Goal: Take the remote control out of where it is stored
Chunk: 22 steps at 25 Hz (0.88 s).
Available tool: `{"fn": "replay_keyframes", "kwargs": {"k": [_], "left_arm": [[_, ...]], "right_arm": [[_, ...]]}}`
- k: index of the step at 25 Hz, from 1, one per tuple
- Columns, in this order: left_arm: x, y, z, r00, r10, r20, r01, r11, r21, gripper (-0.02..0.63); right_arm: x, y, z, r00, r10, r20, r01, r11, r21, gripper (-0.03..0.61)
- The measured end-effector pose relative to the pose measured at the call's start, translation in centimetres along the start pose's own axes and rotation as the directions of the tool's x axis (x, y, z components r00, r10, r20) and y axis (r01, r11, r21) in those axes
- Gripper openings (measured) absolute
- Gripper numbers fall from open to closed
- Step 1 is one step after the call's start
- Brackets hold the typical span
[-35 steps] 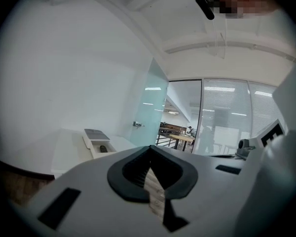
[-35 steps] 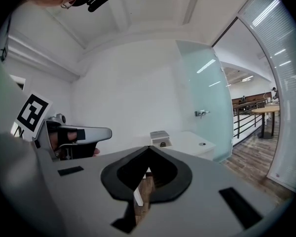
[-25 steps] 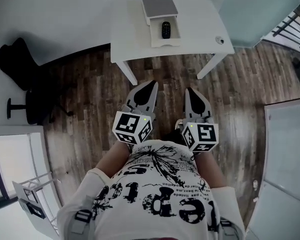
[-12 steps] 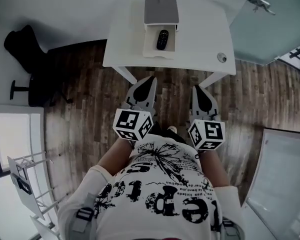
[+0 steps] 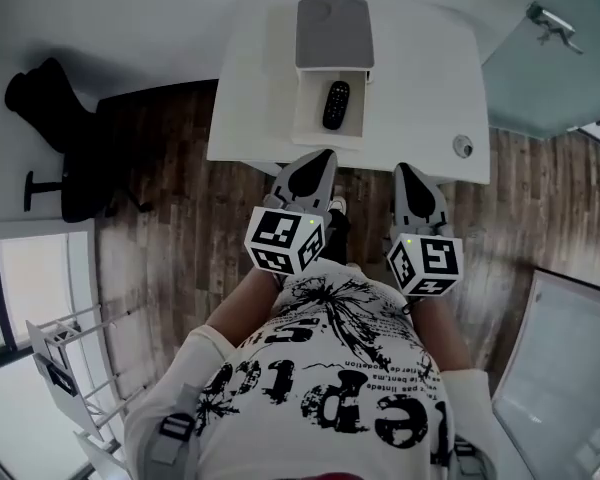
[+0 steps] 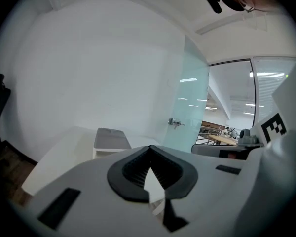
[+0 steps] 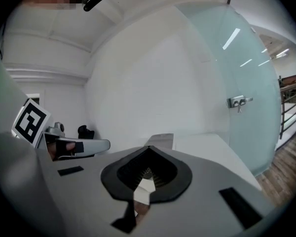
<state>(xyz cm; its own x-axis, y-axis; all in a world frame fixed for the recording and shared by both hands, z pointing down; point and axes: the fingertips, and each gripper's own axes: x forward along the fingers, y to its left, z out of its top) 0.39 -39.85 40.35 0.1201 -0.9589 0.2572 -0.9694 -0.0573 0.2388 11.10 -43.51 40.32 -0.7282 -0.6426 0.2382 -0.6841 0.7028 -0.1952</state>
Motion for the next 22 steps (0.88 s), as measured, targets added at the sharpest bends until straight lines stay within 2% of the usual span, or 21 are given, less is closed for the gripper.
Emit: {"fn": "replay_keyframes", "kwargs": {"k": [5, 9, 16, 22], "left_arm": [[5.8, 2.6, 2.8, 0.997, -0.08, -0.009, 0.08, 0.997, 0.01, 0.006], [9.3, 5.3, 2.6, 0.991, -0.118, -0.067, 0.117, 0.993, -0.028, 0.006], [13.5, 9.0, 0.0, 0.984, -0.056, -0.167, 0.045, 0.997, -0.069, 0.006], [16.2, 10.9, -1.5, 0.978, 0.04, -0.207, -0.064, 0.992, -0.109, 0.006]], "right_arm": [[6.9, -1.0, 2.9, 1.0, -0.029, -0.003, 0.029, 0.999, -0.036, -0.003], [11.4, -2.4, 3.4, 0.998, -0.057, -0.031, 0.056, 0.998, -0.028, -0.002], [16.7, -3.7, 1.9, 0.992, -0.021, -0.123, 0.018, 1.0, -0.024, -0.003], [20.2, -5.6, 1.1, 0.984, 0.028, -0.174, -0.03, 1.0, -0.008, -0.002]]}}
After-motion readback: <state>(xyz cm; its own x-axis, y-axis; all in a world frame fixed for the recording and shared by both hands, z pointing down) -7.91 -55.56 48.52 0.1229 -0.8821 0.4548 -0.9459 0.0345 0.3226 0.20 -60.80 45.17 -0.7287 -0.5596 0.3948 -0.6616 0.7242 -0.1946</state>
